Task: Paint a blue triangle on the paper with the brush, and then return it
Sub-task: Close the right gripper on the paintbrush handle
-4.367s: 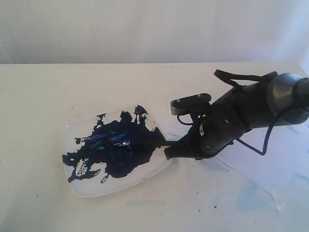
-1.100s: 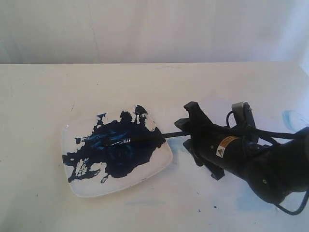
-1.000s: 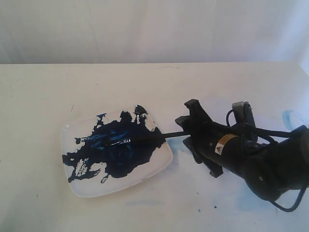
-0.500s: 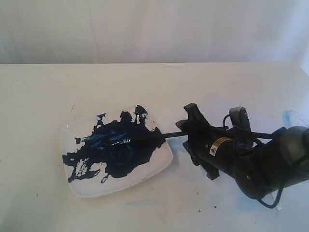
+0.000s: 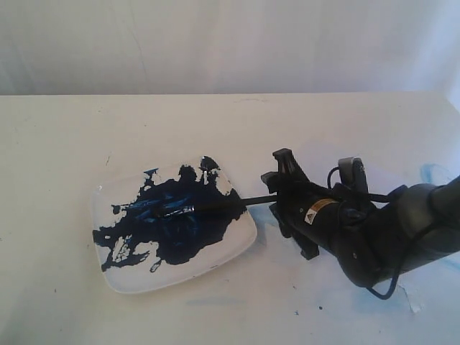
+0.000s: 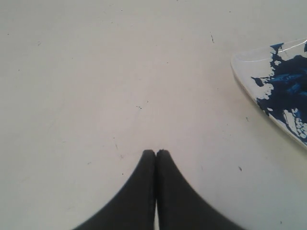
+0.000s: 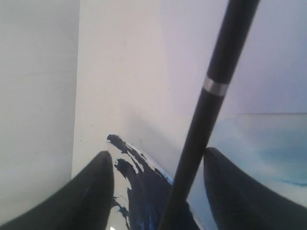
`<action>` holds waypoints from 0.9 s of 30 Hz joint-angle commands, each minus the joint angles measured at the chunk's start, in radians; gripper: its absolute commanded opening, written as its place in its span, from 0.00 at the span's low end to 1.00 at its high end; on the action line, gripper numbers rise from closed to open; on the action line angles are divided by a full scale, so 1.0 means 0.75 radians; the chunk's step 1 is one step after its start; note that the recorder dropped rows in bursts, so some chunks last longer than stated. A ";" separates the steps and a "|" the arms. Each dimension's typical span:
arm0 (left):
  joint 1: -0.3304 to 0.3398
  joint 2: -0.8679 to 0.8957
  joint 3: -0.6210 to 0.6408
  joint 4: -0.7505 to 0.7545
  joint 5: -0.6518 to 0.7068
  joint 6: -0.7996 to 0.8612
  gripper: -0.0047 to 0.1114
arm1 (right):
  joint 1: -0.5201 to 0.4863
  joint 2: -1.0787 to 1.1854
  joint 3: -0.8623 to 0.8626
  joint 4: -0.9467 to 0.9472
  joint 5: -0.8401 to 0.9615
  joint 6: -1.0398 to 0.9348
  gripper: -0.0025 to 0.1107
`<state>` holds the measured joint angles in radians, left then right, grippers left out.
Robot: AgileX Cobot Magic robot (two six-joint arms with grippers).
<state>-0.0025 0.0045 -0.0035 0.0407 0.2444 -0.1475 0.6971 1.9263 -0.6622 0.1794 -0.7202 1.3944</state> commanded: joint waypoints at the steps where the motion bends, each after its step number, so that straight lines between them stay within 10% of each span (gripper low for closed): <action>1: 0.001 -0.006 0.005 -0.003 0.000 -0.009 0.04 | -0.001 0.003 -0.022 0.016 0.023 -0.004 0.49; 27: 0.001 -0.006 0.005 -0.003 0.000 -0.009 0.04 | -0.001 0.104 -0.086 0.069 0.011 -0.004 0.49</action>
<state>-0.0025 0.0045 -0.0035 0.0407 0.2444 -0.1475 0.6971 1.9991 -0.7254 0.2319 -0.7283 1.3944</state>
